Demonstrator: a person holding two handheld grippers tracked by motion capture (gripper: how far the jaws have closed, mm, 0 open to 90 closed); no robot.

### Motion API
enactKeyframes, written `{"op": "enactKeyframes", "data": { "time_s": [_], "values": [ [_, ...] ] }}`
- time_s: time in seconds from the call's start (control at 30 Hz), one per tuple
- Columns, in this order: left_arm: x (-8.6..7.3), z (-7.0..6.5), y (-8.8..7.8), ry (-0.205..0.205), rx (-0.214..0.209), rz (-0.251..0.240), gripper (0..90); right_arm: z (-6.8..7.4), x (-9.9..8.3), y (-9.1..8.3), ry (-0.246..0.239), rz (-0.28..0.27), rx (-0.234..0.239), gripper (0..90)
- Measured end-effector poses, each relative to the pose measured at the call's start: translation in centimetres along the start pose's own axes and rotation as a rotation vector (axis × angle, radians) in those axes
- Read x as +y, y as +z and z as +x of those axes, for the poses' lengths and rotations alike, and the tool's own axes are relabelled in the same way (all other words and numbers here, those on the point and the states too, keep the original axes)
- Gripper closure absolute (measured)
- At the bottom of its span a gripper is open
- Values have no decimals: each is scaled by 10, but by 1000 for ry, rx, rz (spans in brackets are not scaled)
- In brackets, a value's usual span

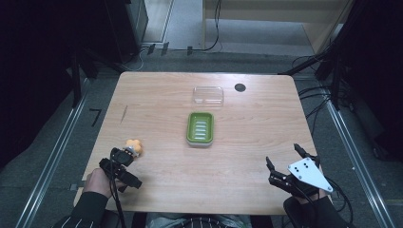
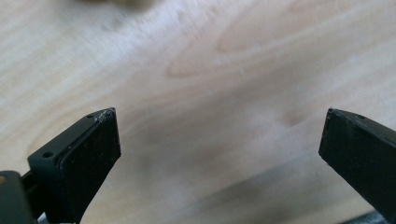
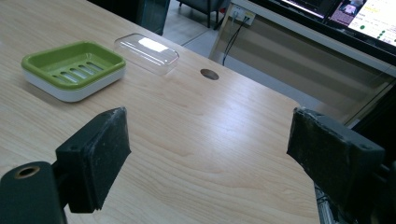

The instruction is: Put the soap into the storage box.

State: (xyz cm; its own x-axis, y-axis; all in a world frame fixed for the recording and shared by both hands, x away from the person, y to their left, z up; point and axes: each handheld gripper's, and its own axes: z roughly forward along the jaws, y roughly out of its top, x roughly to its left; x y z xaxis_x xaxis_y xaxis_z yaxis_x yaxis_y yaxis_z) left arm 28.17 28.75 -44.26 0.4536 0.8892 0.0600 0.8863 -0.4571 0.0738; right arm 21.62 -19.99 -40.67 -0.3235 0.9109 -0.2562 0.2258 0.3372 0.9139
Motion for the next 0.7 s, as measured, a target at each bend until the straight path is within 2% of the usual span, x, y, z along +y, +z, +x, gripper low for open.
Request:
{"op": "enactKeyframes", "data": {
  "time_s": [0.2, 0.3, 0.7],
  "values": [
    [5, 12, -2, -28, -18, -33, 0, -2, -1, -1, 11, -2, -5, 133],
    [6, 16, -2, -35, -18, -38, 0, 1, 0, 1, -7, 4, 4, 133],
    [23, 30, -5, -29, -15, -73, 0, -1, -1, -1, 3, 3, -5, 133]
  ]
}}
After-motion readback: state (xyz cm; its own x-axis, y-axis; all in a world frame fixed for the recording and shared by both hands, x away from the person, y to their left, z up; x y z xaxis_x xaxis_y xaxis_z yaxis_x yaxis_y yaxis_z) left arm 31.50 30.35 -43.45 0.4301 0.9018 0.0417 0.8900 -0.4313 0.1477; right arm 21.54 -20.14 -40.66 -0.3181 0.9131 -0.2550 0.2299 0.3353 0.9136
